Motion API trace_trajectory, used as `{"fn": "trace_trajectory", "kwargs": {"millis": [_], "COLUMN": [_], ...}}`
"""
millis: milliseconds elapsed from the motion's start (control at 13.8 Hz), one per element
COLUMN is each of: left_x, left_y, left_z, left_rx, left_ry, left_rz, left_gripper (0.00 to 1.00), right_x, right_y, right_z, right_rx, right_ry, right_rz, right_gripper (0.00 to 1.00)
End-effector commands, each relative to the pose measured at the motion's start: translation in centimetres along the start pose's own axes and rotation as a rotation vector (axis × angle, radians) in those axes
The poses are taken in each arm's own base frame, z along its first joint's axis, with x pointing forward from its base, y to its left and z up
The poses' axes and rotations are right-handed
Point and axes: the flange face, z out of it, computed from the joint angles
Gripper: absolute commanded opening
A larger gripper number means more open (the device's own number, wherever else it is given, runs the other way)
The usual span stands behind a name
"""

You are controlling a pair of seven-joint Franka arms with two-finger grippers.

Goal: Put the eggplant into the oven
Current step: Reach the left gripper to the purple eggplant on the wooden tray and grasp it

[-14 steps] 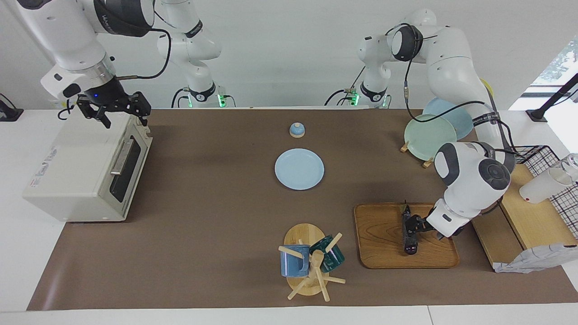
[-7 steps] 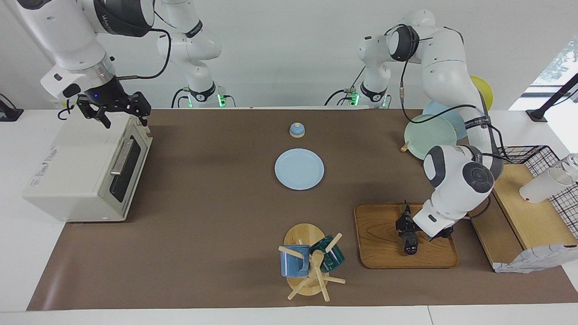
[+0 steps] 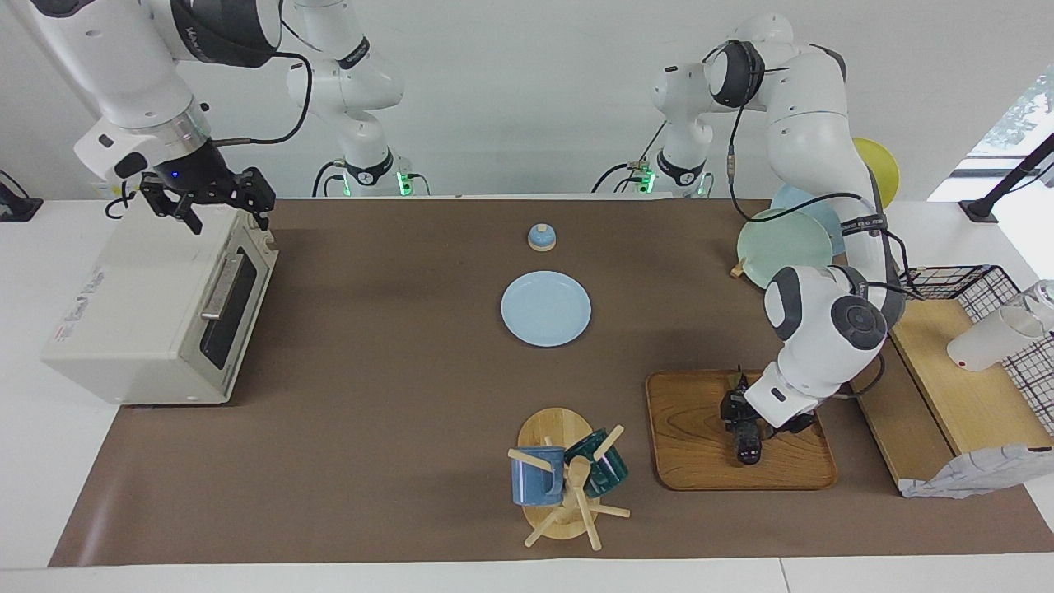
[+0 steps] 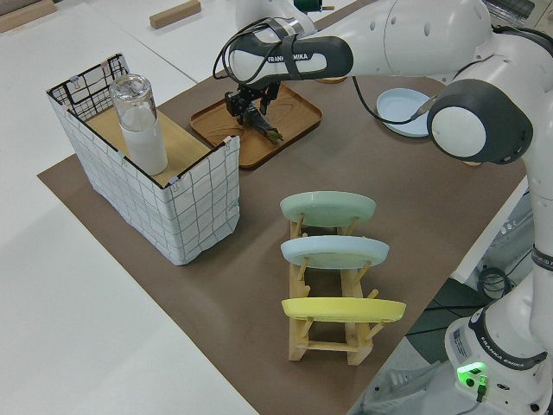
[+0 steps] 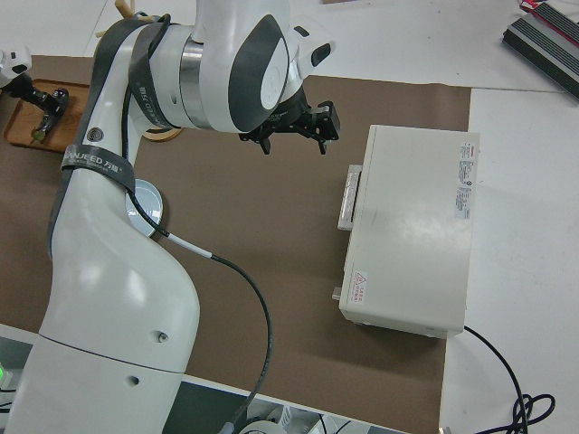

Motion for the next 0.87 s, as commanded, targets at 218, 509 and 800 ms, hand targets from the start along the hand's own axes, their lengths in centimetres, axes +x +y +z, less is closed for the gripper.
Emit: {"fn": "trace_trajectory", "kwargs": {"millis": [218,509,800], "left_x": [-0.7,-1.5,-4.1], "left_y": [0.0,1.5,9.7], "left_z": [-1.8,-9.4,-16.4], "left_rx": [-0.026,-0.126,-0.114], "left_ry": [-0.034,-0.058,-0.129], "left_rz": [-0.012,-0.066,-0.184], "left_gripper": [0.0,0.0,0.0], "right_x": [-0.5,-0.5,-0.5], "right_y": [0.0,0.0,-0.1], "right_z": [0.0,0.0,0.0], "right_rx": [0.029,0.029,0.029], "right_ry": [-0.007,-0.007,-0.008], "right_rz": [0.015,0.015,0.014], "right_gripper": [1.0,1.0,1.0]}}
